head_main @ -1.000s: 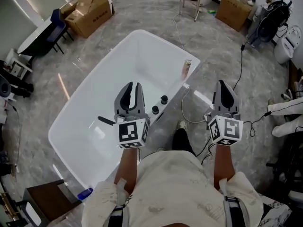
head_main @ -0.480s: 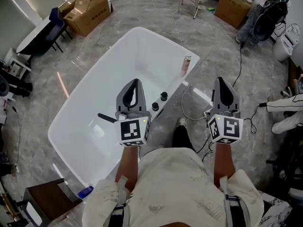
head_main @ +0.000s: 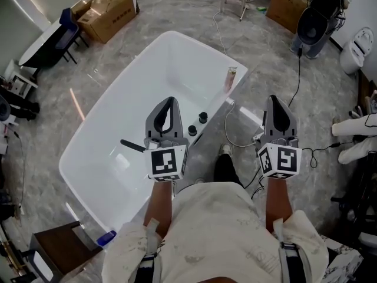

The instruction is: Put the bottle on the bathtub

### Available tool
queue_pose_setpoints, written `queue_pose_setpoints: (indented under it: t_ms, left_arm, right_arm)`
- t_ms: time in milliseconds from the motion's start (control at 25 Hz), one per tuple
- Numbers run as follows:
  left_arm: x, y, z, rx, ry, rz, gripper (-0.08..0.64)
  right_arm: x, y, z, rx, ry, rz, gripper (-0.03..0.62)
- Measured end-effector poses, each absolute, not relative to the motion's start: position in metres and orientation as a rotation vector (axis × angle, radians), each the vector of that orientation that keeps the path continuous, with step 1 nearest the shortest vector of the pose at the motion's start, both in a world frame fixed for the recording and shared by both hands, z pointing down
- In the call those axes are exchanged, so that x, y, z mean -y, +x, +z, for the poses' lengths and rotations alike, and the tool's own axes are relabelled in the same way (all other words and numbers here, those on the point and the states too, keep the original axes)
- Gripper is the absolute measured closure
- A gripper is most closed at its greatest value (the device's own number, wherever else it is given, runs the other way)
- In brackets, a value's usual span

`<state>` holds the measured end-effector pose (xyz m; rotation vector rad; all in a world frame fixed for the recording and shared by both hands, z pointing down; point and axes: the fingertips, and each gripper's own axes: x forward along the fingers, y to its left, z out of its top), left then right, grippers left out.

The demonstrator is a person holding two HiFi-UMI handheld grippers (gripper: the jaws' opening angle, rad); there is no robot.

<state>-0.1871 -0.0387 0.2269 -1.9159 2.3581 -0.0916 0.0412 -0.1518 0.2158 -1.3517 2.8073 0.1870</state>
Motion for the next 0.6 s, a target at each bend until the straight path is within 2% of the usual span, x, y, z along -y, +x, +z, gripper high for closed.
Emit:
queue_pose_setpoints:
  t_ms: [600]
  left_arm:
    - [0.0412,-0.1833,0.2317,-2.377,-1.929,-0.095,0.555]
  right_arm:
    - [0.1530,0.0441,0.2249,-2.828,-1.374,0.200,0.601]
